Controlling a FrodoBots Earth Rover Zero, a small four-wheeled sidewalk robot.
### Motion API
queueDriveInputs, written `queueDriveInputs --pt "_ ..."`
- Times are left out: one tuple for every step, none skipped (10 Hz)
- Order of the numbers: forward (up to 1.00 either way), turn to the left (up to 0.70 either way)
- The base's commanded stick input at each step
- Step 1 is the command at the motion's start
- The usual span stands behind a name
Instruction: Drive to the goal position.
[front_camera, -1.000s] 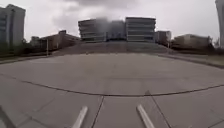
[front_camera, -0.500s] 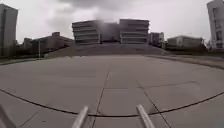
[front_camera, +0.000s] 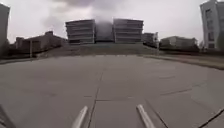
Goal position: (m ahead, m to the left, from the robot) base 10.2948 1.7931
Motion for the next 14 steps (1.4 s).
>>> queueDriveInputs --pt "1.0 -0.27" --pt "1.0 -0.25" --pt "1.0 -0.11" --pt "1.0 0.0" --pt "1.0 0.0" --pt "1.0 0.0" --pt "1.0 0.0" --pt "1.0 0.0" --pt "1.0 0.0" --pt "1.0 0.0" --pt "1.0 0.0" --pt "1.0 0.0" --pt "1.0 0.0" --pt "1.0 0.0"
